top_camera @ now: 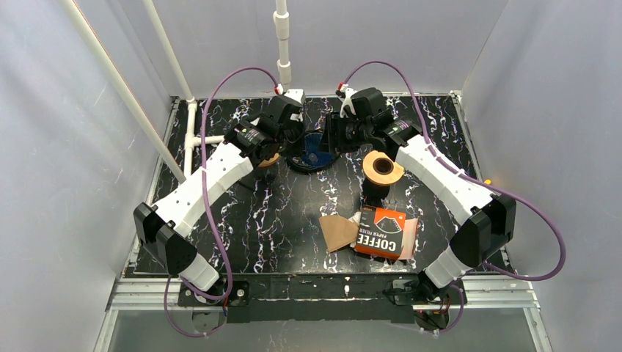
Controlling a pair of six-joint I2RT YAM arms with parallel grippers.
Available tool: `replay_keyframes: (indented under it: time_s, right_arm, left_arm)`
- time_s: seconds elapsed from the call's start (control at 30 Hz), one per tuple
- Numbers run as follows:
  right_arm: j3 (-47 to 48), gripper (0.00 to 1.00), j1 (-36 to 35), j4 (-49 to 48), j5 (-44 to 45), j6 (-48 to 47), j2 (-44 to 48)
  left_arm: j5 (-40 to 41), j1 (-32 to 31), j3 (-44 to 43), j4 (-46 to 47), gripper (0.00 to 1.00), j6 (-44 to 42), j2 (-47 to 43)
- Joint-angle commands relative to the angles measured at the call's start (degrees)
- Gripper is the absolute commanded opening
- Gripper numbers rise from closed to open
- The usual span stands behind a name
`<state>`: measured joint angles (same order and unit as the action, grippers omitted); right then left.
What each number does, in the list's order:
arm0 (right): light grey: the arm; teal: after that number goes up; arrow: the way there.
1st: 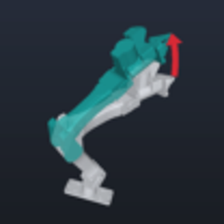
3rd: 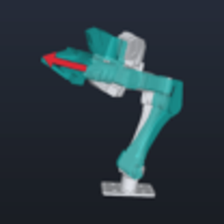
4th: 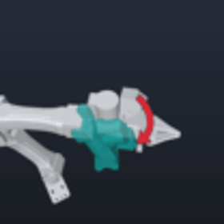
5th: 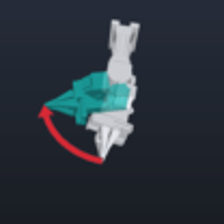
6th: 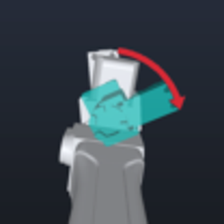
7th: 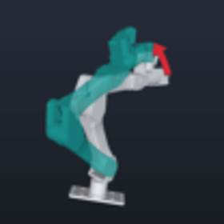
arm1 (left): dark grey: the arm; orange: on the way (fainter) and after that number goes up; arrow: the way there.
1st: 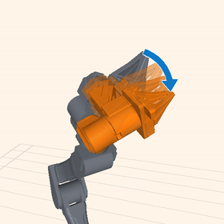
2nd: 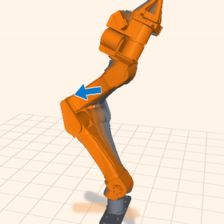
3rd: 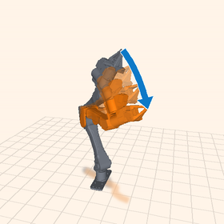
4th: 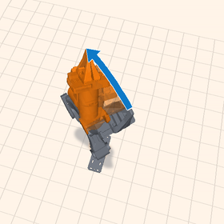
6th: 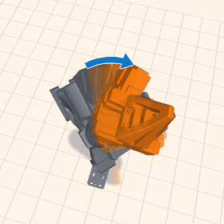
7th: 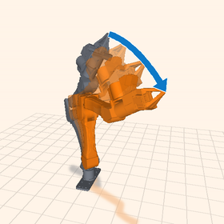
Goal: Place the coffee filter in the dripper
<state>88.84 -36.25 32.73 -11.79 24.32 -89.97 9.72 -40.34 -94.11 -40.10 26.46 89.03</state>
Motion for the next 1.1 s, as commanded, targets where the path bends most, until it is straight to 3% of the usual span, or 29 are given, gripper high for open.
replay_keyframes:
  time_s: [0.0,0.4,0.53,0.67,0.73,1.07]
  right_arm:
    - [2.8,0.53,-0.2,-2.9,0.8,0.0,-0.2]
    - [2.6,0.04,-0.2,-3.9,1.3,-0.4,-0.7]
    - [3.0,0.01,-0.2,-4.0,1.8,-0.9,-0.7]
    - [3.2,0.01,-0.2,-3.8,2.3,-1.4,-0.7]
    - [3.0,0.01,-0.2,-3.6,2.7,-1.5,-0.6]
    - [1.9,0.01,0.6,-3.4,6.2,-0.8,1.3]
  left_arm:
    - [-0.9,0.4,1.1,1.9,0.0,2.1,-3.8]
    - [-3.4,1.2,3.0,4.9,0.0,3.3,-5.3]
    - [-3.9,1.3,4.9,7.2,0.02,3.4,-6.6]
    - [-3.9,1.4,6.7,9.9,0.44,3.4,-7.8]
    - [-5.0,1.5,7.1,10.7,0.59,2.7,-8.1]
    - [-16.3,1.7,12.4,20.6,0.87,-1.6,-11.4]
